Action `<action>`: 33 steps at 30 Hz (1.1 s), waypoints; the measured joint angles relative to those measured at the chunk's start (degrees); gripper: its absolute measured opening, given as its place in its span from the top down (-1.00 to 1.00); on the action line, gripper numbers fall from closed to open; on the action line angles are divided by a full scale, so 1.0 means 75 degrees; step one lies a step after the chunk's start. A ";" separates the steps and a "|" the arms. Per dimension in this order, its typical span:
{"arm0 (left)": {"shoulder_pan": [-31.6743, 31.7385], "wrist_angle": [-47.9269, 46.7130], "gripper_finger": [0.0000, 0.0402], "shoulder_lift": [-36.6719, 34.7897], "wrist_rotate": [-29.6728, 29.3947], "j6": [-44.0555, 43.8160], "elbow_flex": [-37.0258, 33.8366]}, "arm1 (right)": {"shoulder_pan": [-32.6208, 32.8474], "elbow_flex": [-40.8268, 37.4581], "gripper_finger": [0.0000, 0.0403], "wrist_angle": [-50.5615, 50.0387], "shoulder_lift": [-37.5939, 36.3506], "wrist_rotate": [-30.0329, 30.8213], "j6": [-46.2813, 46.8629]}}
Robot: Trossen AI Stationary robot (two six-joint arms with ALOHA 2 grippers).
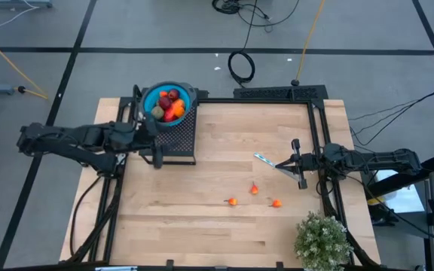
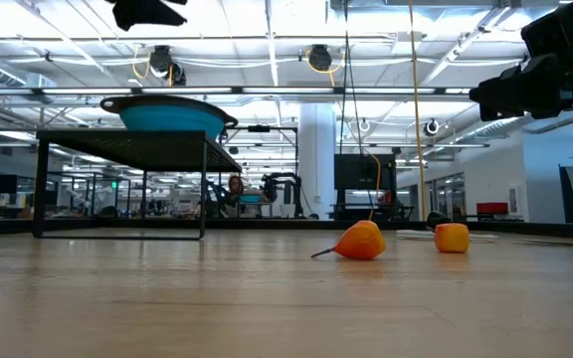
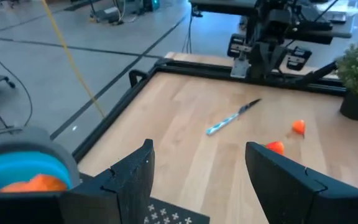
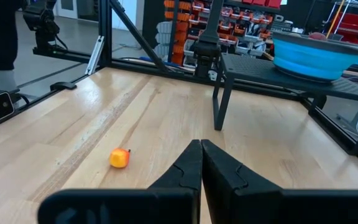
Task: Pick & Place Fruit
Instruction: Put the yellow pear into the blue strainer bowl on the shelf
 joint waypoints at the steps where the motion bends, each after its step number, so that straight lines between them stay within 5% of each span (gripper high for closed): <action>1: -0.0019 0.0149 -0.25 -0.0073 0.0014 -0.0010 -0.0168 | -0.0001 0.0000 1.00 -0.0001 0.0000 0.0000 0.0000; 24: -0.0103 0.2876 -0.25 -0.2218 0.0769 -0.0281 -0.3719 | 0.0015 0.0000 0.86 0.0003 0.0003 -0.0210 0.0507; 33: -0.0559 0.2846 -0.25 -0.2973 0.0773 -0.0279 -0.4355 | 0.0015 0.0000 0.70 0.0003 0.0393 -0.0391 0.0609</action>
